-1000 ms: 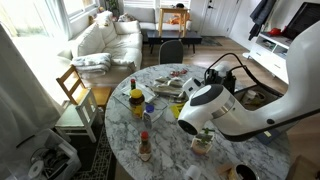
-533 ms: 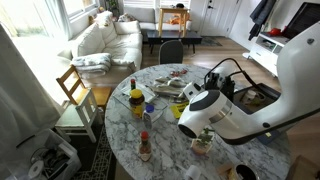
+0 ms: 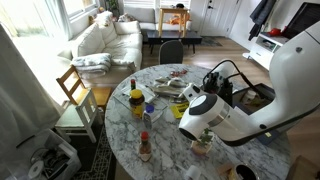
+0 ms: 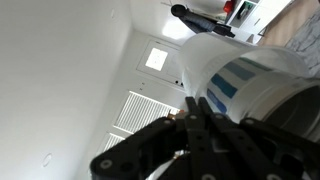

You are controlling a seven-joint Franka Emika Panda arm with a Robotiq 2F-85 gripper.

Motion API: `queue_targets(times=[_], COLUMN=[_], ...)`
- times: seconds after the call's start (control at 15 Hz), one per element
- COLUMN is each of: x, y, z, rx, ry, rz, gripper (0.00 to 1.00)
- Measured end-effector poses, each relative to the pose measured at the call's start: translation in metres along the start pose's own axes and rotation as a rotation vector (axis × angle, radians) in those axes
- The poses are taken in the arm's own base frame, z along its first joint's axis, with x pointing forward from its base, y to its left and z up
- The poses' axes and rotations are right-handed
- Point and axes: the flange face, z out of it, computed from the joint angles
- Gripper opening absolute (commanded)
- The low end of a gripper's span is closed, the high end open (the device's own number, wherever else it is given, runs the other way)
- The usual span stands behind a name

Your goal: Remove the clear cup from the box and remove the silver cup from the clear cup then put the two packets on the table inside the silver cup.

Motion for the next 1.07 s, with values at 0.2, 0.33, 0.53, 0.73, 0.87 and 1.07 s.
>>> queue_targets(times=[0.2,0.33,0.53,0.73,0.87,1.07], x=[0.0,-0.001,0.0,0.004,0.007,0.009], y=[-0.006,-0.009,-0.015,-0.021,-0.025,-0.029], z=[-0.001,0.002,0.01,0.013,0.011,0.007], rx=[-0.001,0.033,0.151,0.274,0.336,0.402], ry=[-0.008,-0.022,-0.033,-0.011,0.009,0.031], rz=[-0.014,-0.017,-0.021,-0.021,-0.016,-0.01], gripper=[0.01,0.01,0.01,0.01,0.01,0.01])
